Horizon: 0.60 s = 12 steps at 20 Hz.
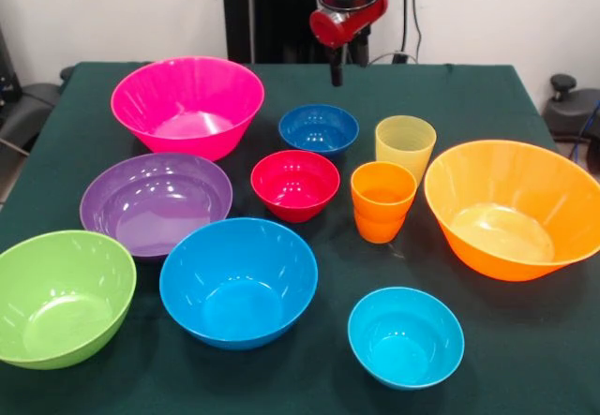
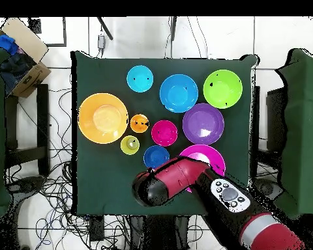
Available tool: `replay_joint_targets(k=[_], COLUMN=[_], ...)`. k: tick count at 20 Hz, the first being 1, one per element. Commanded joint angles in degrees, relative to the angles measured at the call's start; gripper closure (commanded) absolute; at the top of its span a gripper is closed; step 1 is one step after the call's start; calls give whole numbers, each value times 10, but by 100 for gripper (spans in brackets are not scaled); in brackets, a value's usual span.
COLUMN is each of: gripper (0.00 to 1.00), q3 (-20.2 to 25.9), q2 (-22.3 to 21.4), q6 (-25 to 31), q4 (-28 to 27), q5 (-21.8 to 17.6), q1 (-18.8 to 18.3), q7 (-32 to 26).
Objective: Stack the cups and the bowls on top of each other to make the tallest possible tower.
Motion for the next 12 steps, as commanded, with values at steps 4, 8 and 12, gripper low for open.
replay_joint_targets(k=[4,8,12], gripper=[0,0,0], q3=[65,72,88], q2=[-4,1,5], q6=[82,84,84], q4=[-32,-37,-34], q5=[-53,-78,-92], q1=[-20,-25,-44], q7=[-168,-184,-201])
